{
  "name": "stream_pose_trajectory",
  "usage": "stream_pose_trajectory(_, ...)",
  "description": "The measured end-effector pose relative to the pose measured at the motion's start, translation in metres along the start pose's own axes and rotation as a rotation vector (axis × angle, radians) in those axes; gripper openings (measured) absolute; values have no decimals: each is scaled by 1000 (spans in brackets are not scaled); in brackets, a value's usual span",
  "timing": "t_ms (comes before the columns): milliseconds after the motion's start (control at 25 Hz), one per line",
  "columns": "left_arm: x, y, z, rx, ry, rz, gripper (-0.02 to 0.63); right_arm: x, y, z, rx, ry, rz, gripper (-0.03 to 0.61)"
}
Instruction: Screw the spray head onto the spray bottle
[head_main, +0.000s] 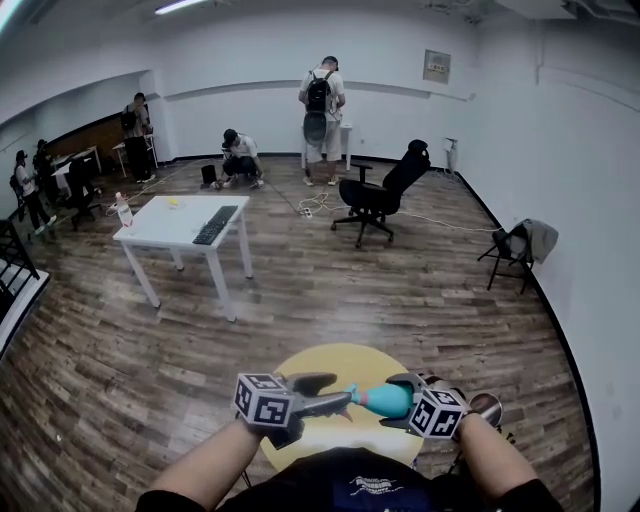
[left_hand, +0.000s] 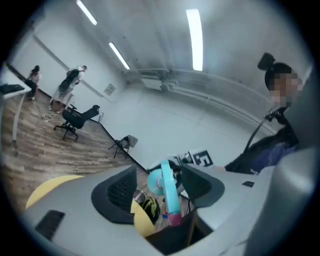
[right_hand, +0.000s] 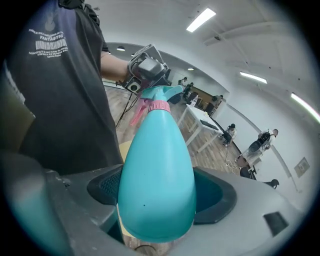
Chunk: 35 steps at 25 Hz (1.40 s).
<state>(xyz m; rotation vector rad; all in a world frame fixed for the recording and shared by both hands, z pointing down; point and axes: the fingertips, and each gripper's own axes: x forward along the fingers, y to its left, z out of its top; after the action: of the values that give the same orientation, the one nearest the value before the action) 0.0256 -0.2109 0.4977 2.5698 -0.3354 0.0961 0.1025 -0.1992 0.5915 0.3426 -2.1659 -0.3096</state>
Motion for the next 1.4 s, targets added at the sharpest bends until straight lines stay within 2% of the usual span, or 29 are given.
stream_pose_trajectory(40, 12, -12, -11, 110, 80, -12, 301, 2, 2, 7, -30, 4, 9, 414)
stream_pose_trajectory(80, 23, -23, -23, 266, 161, -9, 259, 4, 5, 11, -66, 18, 19, 414)
stream_pose_trajectory(120, 32, -30, -33, 442, 234, 10, 173, 7, 8, 12, -103, 42, 28, 411)
stream_pose_trajectory(160, 37, -34, -41, 589, 294, 30, 172, 8, 10, 10, -129, 62, 39, 411)
stream_pose_trajectory(200, 39, -36, -45, 673, 335, 37, 173, 8, 13, 9, -136, 65, 54, 412)
stream_pose_trajectory(240, 38, -37, -48, 711, 360, 29, 173, 7, 17, 9, -127, 54, 70, 413)
stream_pose_trajectory(360, 32, -37, -50, 774, 402, 26, 173, 6, 20, 12, -113, 32, 84, 413)
stream_pose_trajectory(440, 33, -35, -48, 735, 382, 28, 173, 7, 18, 13, -104, 32, 83, 412)
stream_pose_trajectory(520, 33, -31, -41, 594, 303, 19, 175, 6, 14, 15, -61, 1, 88, 413)
stream_pose_trajectory(600, 26, -24, -23, 384, 160, 19, 184, 2, 9, 17, 3, -55, 87, 413)
stream_pose_trajectory(680, 9, -12, 2, 139, -19, 11, 269, -2, 4, 14, 55, -88, 74, 413)
stream_pose_trajectory(760, -12, 3, 21, -51, -162, 6, 305, -4, 3, 3, 82, -81, 63, 414)
stream_pose_trajectory(840, -28, 15, 27, -123, -211, 13, 327, -3, 4, -5, 92, -62, 60, 414)
stream_pose_trajectory(920, -29, 16, 20, -96, -166, 21, 327, 1, 5, 0, 78, -54, 64, 414)
stream_pose_trajectory(1000, -10, 1, 1, 26, -24, 5, 327, 5, 6, 14, 40, -53, 71, 414)
stream_pose_trajectory(1040, 4, -9, -13, 137, 78, 0, 327, 7, 6, 20, 8, -46, 70, 414)
stream_pose_trajectory(1120, 28, -21, -39, 449, 271, 49, 181, 13, 6, 20, -78, 16, 58, 413)
stream_pose_trajectory(1160, 34, -21, -46, 597, 340, 84, 180, 15, 6, 16, -107, 45, 57, 414)
stream_pose_trajectory(1200, 35, -21, -50, 704, 389, 102, 186, 15, 9, 13, -112, 50, 68, 413)
stream_pose_trajectory(1320, 29, -21, -55, 886, 465, 87, 193, 13, 16, 18, -77, 7, 108, 414)
stream_pose_trajectory(1400, 27, -19, -57, 936, 483, 89, 196, 14, 17, 19, -73, 2, 111, 413)
